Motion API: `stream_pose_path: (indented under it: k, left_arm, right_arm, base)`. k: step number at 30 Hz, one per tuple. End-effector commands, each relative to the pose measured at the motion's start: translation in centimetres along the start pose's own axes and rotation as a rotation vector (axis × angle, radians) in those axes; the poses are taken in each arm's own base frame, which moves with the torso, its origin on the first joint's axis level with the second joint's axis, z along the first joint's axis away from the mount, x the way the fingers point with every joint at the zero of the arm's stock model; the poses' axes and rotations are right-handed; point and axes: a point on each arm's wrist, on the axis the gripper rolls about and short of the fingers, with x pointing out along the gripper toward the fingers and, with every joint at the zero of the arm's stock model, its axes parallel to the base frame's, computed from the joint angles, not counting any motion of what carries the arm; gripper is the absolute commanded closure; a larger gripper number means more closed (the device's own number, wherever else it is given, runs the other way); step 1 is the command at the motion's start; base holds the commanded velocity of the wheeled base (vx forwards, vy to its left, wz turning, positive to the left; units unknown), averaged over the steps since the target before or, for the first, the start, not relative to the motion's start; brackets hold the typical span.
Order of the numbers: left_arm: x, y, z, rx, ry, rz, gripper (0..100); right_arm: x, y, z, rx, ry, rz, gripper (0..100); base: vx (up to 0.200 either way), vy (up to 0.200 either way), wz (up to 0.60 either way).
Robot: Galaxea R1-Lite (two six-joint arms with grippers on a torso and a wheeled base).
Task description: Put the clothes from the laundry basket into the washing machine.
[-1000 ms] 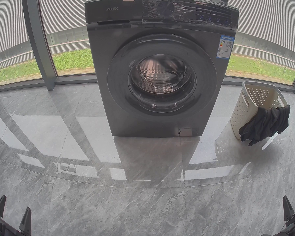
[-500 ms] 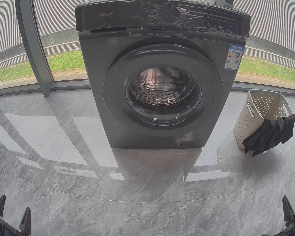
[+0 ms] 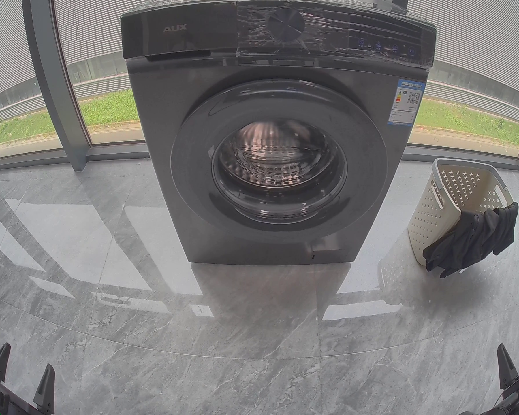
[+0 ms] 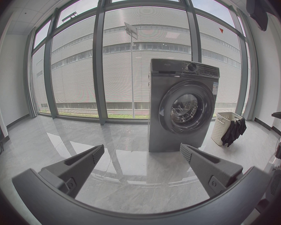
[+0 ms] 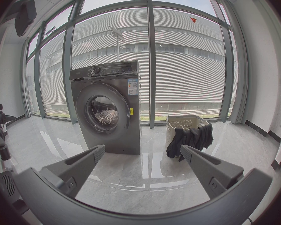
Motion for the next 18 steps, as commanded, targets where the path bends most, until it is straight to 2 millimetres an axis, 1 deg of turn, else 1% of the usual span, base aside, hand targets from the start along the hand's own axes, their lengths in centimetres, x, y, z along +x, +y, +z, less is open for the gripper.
stream_pose_path:
  k: [1, 18]
  left_arm:
    - [0.01, 0.01, -0.52, 0.0, 0.001, 0.002, 0]
    - [-0.01, 0.01, -0.48, 0.001, 0.0, 0.002, 0]
  right_arm:
    - [0.0, 0.0, -0.52, 0.0, 0.001, 0.001, 0]
    - [0.0, 0.0, -0.52, 0.0, 0.001, 0.002, 0]
  base:
    - [0.0, -0.2, 0.0]
    - [0.0, -0.2, 0.0]
